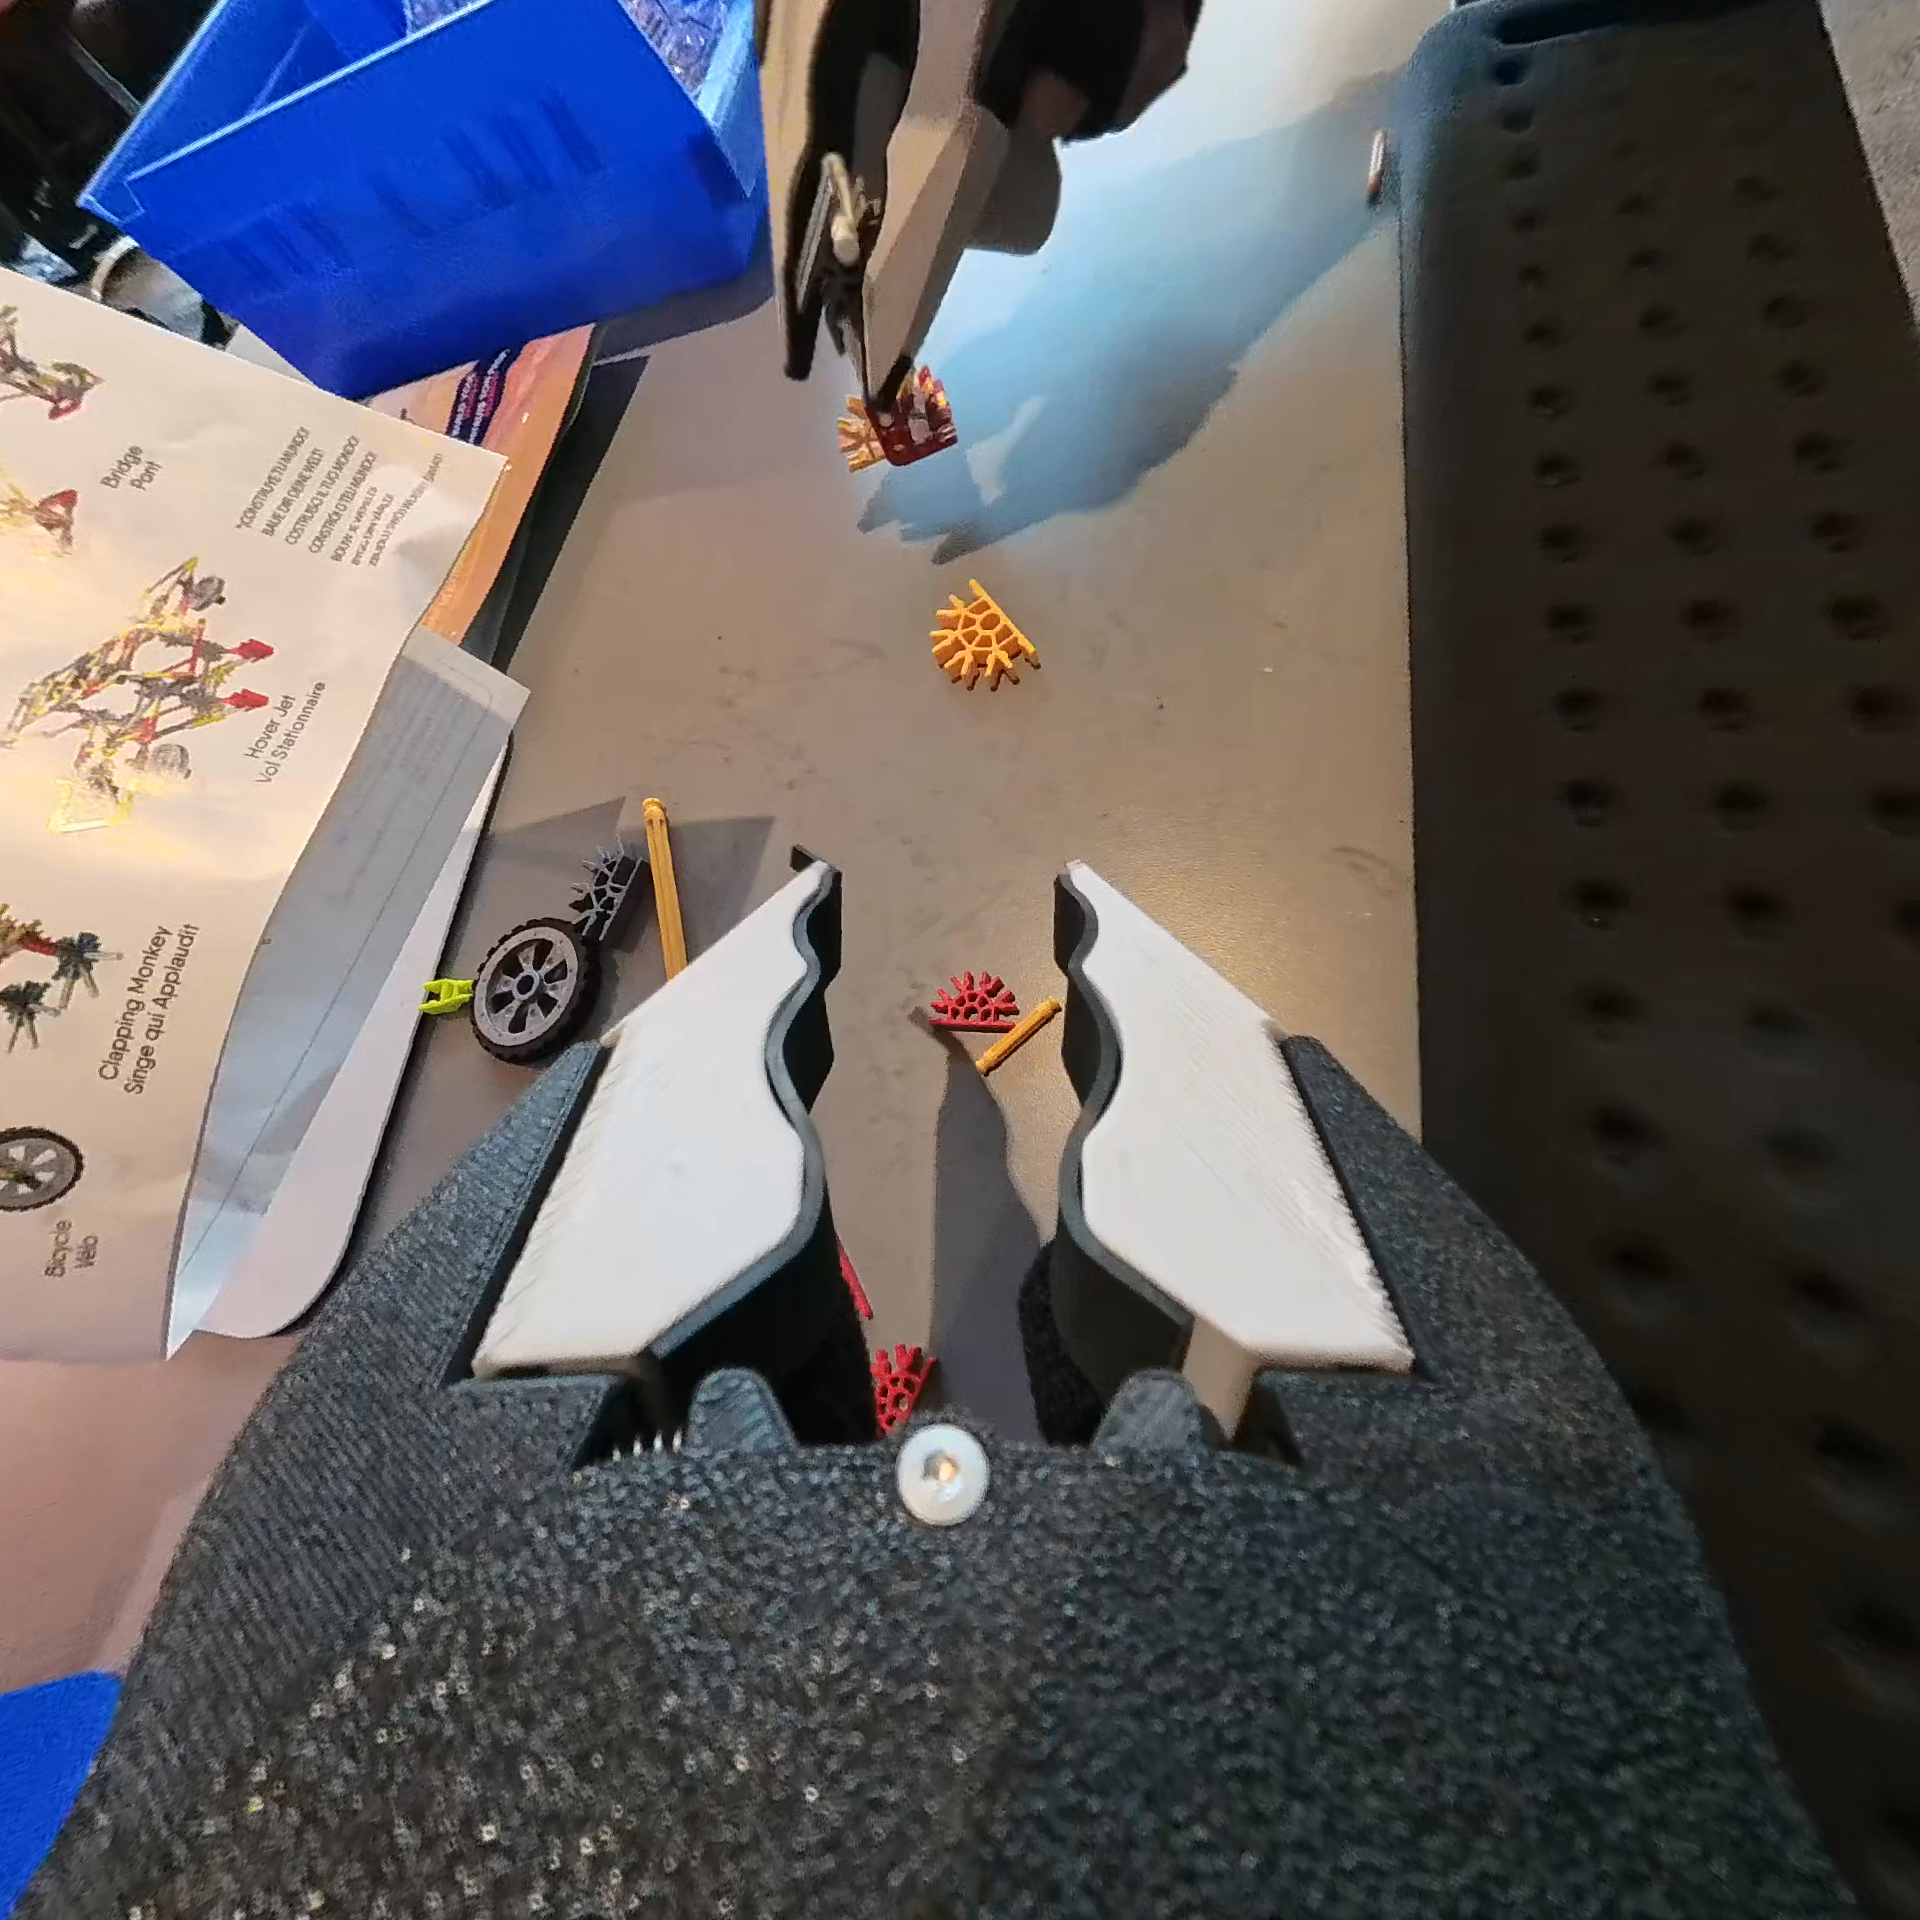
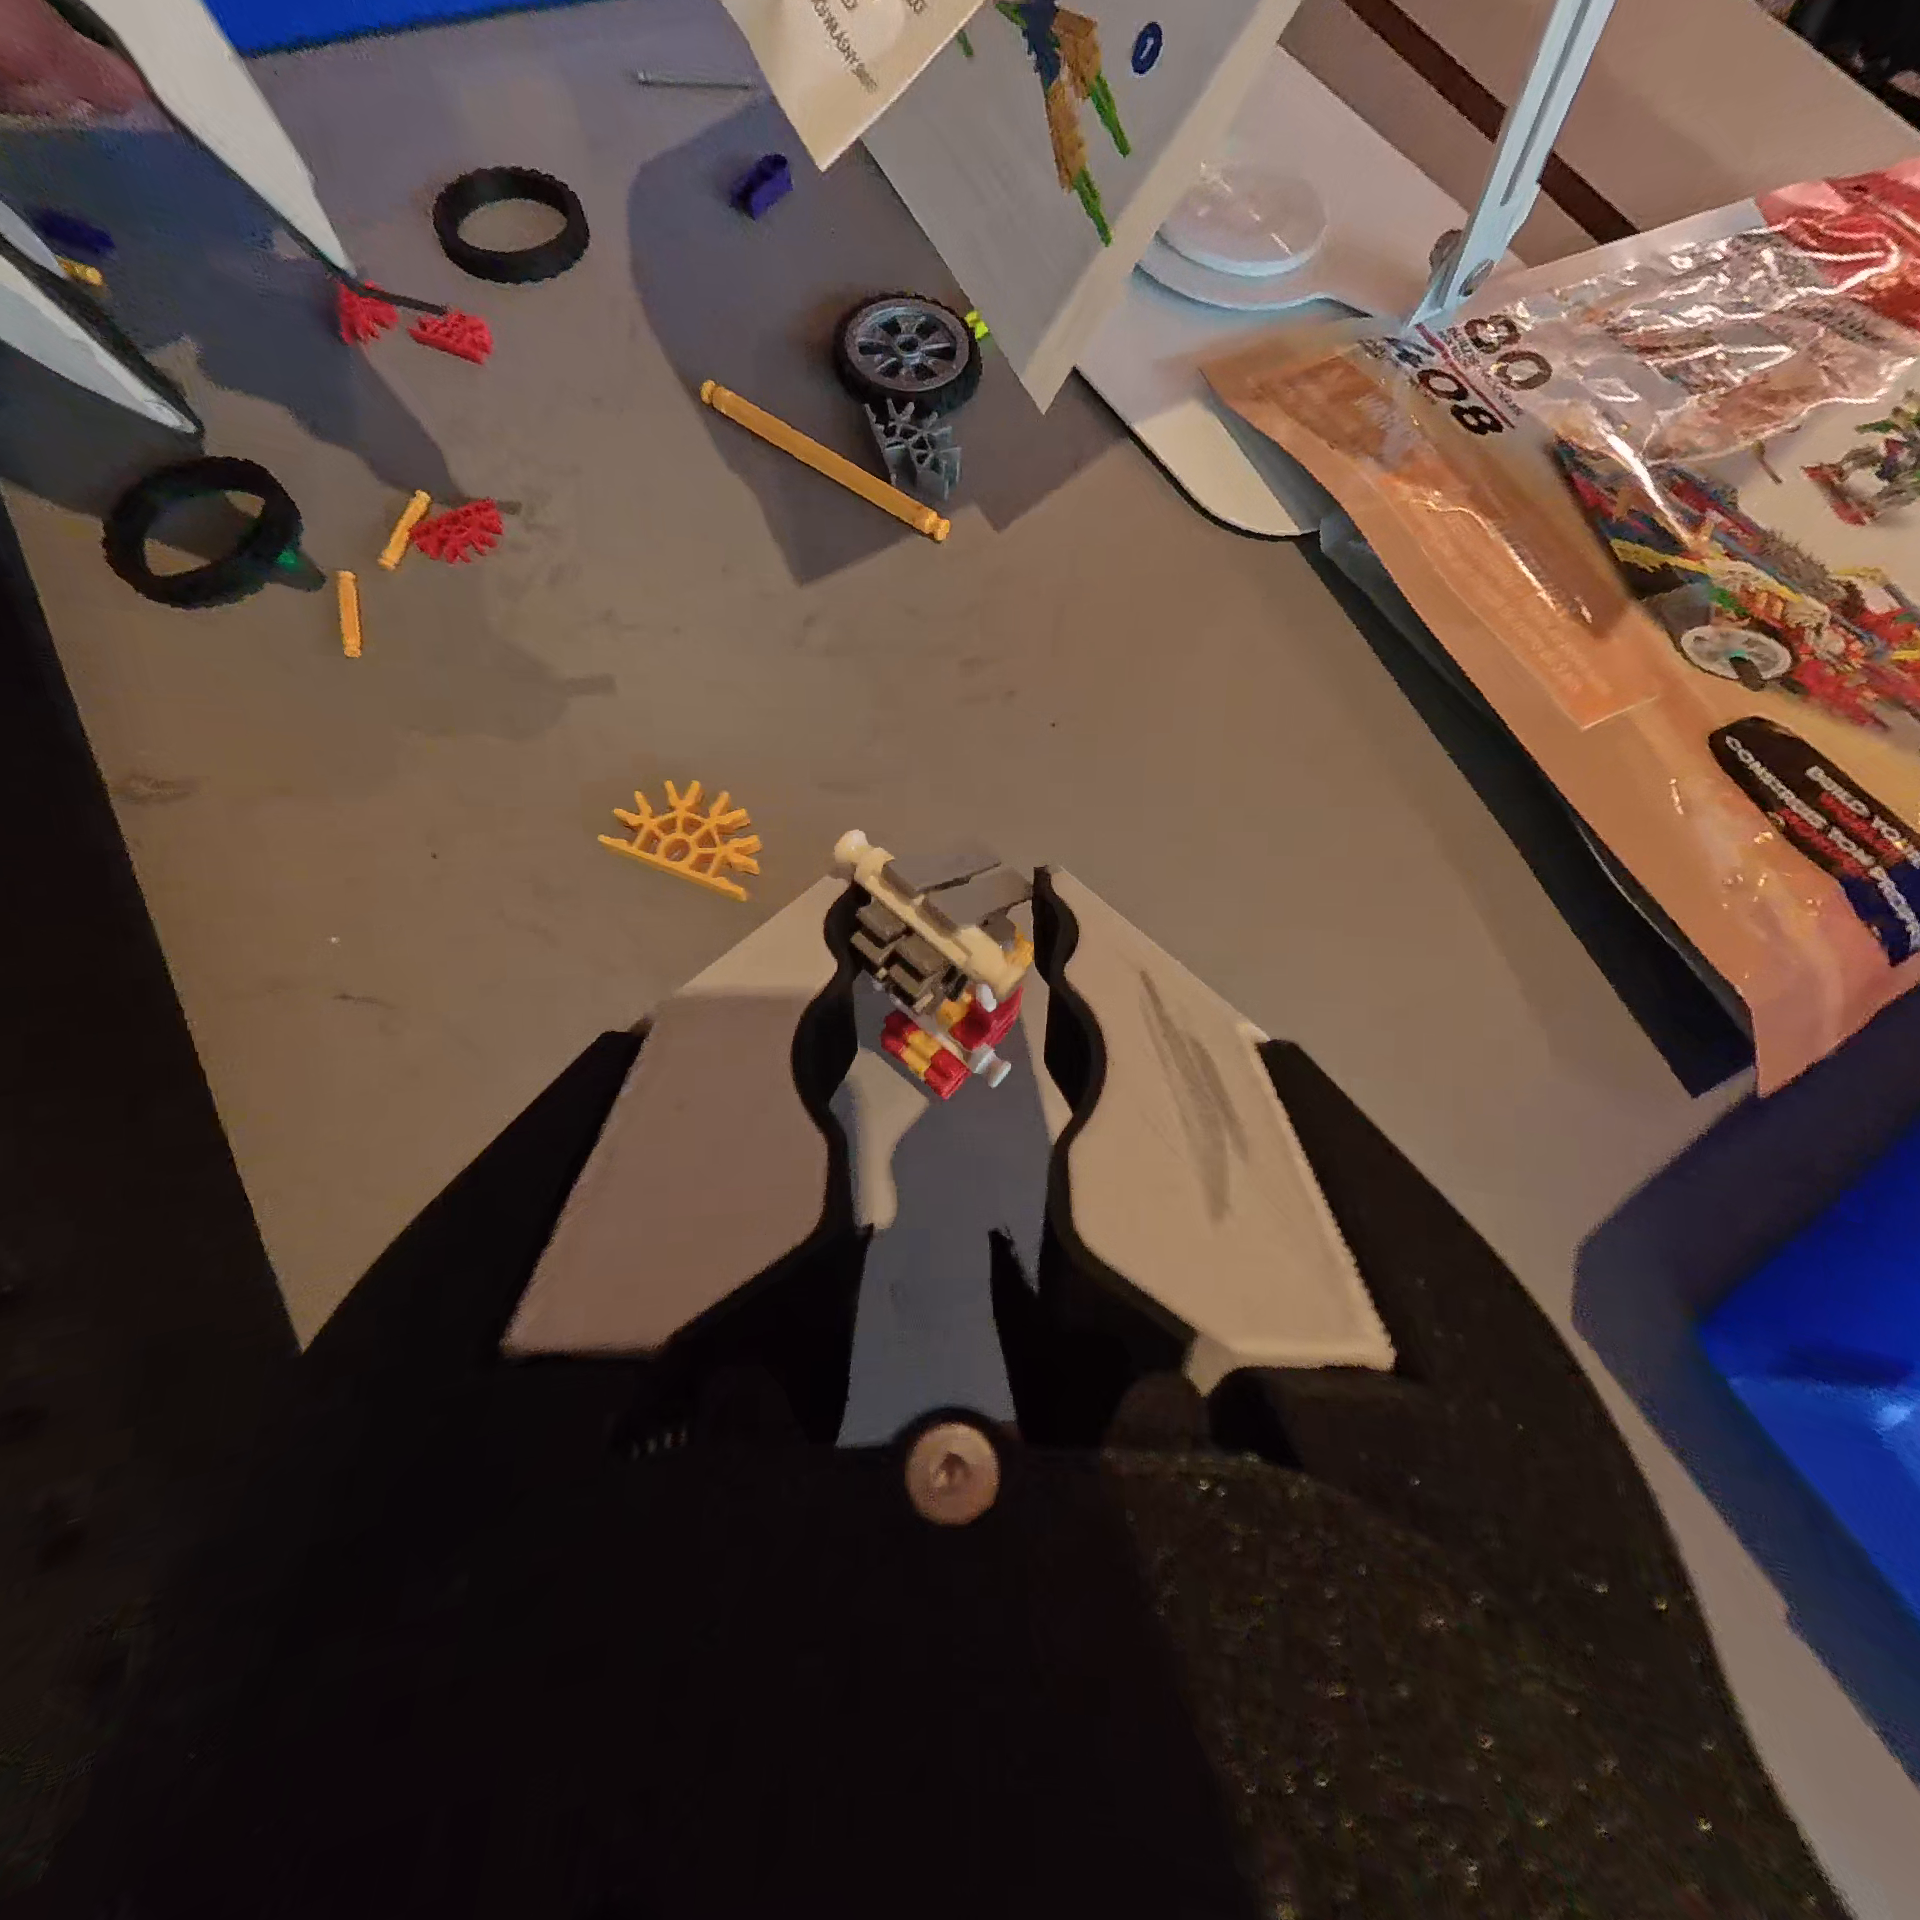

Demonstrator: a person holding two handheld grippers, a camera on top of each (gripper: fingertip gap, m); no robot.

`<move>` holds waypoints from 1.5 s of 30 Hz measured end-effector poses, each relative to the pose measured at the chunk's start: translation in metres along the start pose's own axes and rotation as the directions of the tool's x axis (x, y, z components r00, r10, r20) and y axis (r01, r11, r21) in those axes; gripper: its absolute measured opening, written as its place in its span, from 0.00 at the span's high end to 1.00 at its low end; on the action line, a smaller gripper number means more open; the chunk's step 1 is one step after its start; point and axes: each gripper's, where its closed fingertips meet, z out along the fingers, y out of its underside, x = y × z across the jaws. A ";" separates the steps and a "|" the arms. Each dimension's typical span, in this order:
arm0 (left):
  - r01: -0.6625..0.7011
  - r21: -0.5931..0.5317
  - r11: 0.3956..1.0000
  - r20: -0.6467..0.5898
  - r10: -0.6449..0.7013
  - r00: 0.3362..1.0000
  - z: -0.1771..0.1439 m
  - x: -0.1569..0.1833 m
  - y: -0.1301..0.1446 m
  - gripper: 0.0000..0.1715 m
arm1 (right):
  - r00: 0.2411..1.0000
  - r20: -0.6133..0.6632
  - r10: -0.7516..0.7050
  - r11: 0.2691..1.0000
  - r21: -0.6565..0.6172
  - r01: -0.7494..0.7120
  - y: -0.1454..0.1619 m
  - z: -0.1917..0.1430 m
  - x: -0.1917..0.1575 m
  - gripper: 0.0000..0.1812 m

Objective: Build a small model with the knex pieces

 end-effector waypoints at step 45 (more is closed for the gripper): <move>0.220 -0.386 0.896 0.445 -0.029 0.895 -0.245 -0.162 0.130 0.84 | 0.954 0.135 -0.269 0.943 0.239 0.232 -0.091 0.037 -0.140 0.78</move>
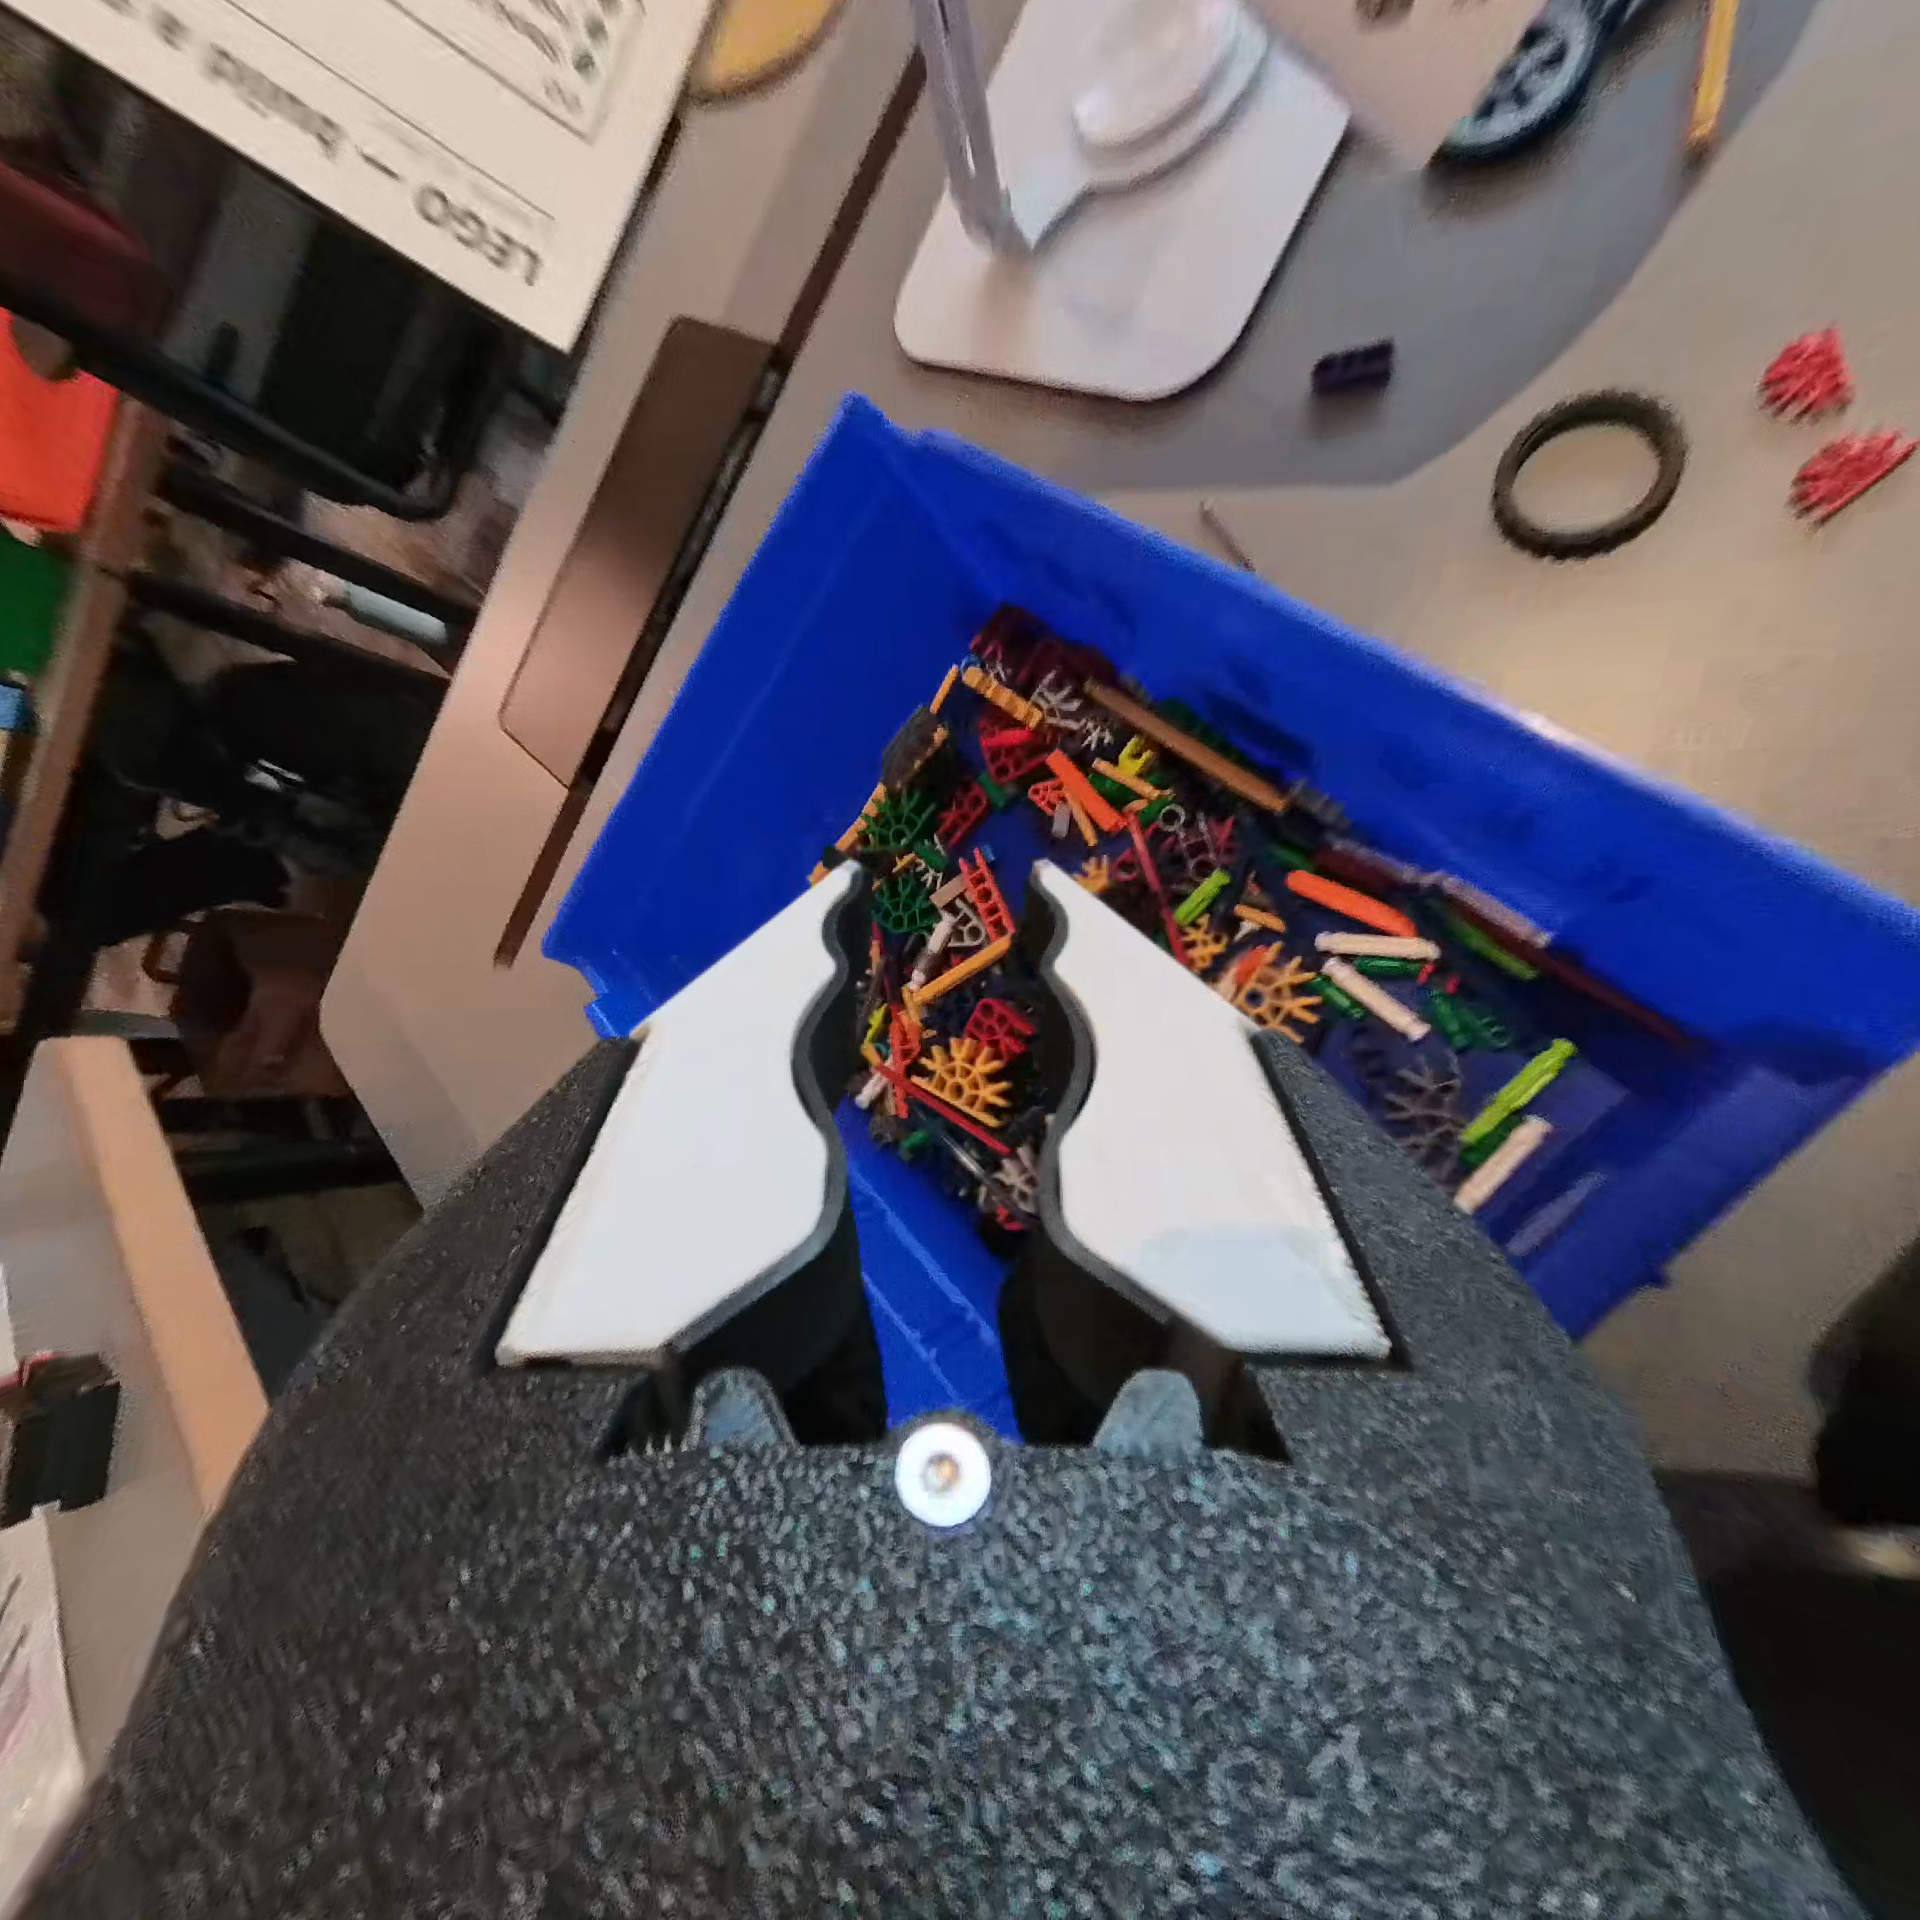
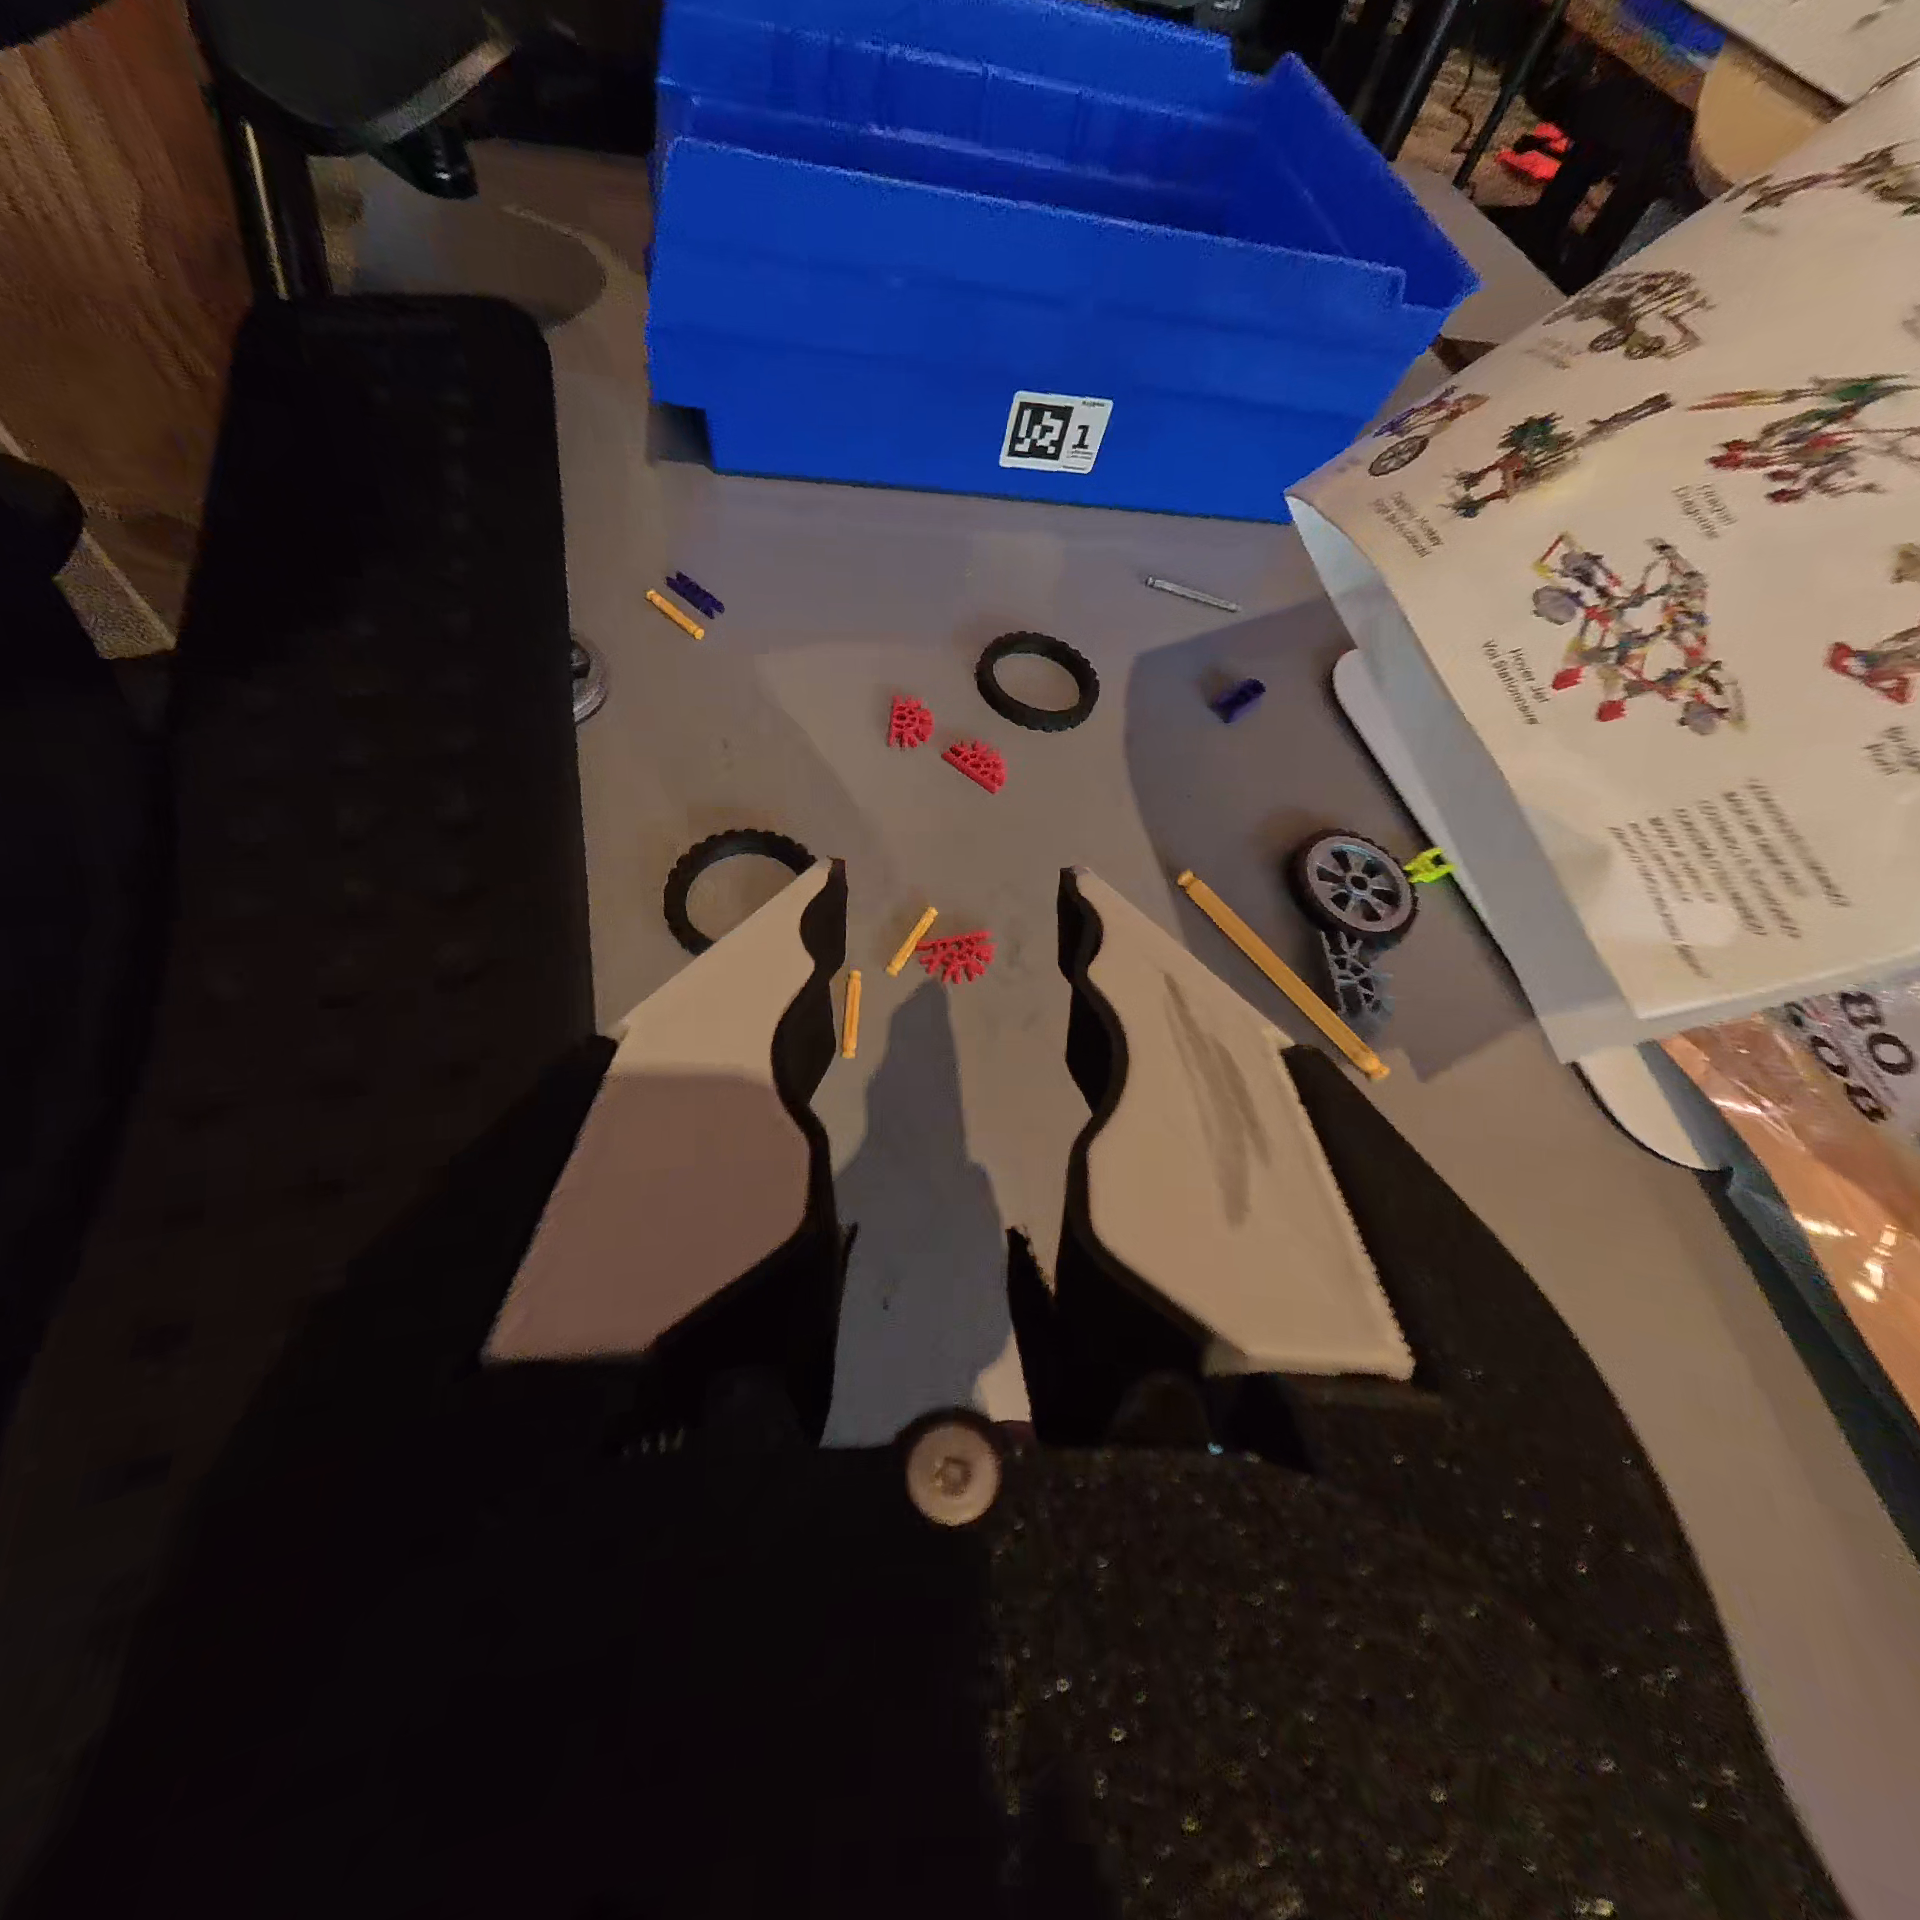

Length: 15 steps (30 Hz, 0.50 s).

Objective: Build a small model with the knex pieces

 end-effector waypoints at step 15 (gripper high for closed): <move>-0.047 -0.125 0.991 -0.299 0.007 0.954 0.110 0.005 0.023 0.86 | 0.996 0.014 0.087 0.996 0.019 -0.087 0.022 0.018 0.019 0.79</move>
